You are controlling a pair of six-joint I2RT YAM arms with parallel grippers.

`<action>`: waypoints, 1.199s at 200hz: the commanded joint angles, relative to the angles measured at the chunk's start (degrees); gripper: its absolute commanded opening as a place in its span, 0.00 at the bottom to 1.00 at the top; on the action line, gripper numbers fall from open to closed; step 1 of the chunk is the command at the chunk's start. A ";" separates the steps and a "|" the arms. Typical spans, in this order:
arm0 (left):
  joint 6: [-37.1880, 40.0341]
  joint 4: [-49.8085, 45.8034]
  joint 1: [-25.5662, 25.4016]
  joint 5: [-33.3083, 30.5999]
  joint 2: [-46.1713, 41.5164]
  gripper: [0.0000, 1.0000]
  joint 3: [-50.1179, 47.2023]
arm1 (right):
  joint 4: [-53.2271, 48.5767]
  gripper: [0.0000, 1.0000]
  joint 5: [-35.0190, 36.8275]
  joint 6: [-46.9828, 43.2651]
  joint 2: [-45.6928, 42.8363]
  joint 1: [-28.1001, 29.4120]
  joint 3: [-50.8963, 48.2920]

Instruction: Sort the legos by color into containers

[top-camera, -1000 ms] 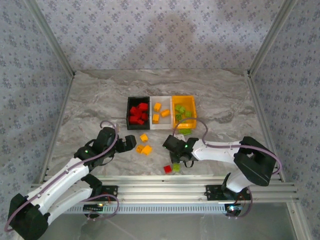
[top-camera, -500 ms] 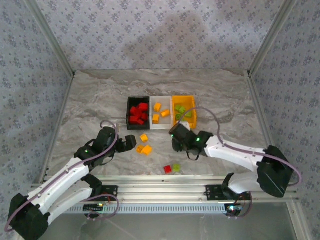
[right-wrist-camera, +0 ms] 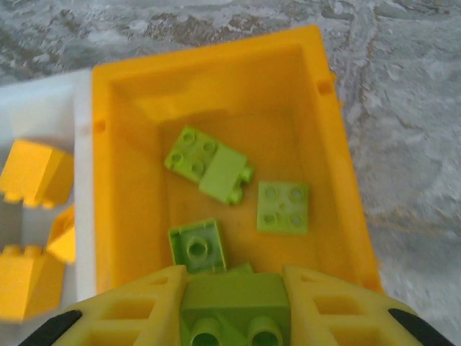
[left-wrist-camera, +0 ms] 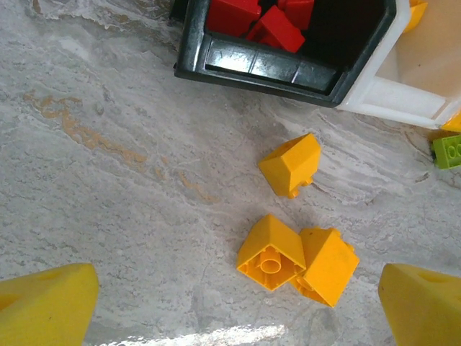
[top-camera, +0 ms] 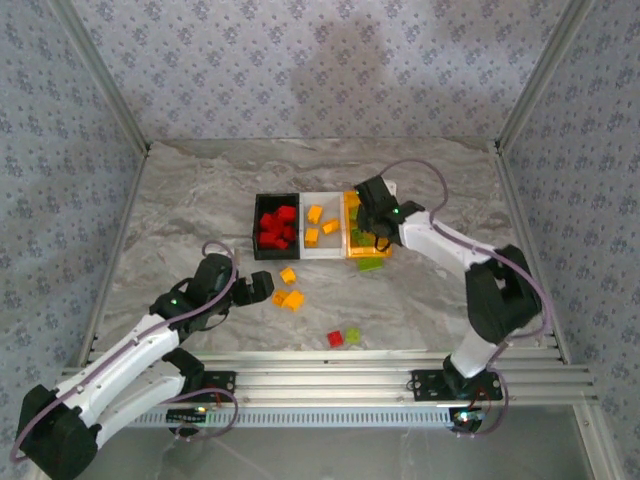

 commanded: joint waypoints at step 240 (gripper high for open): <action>15.77 10.50 -9.51 -14.47 40.78 0.84 18.50 | 6.24 0.77 -0.61 3.44 -24.54 6.85 -20.18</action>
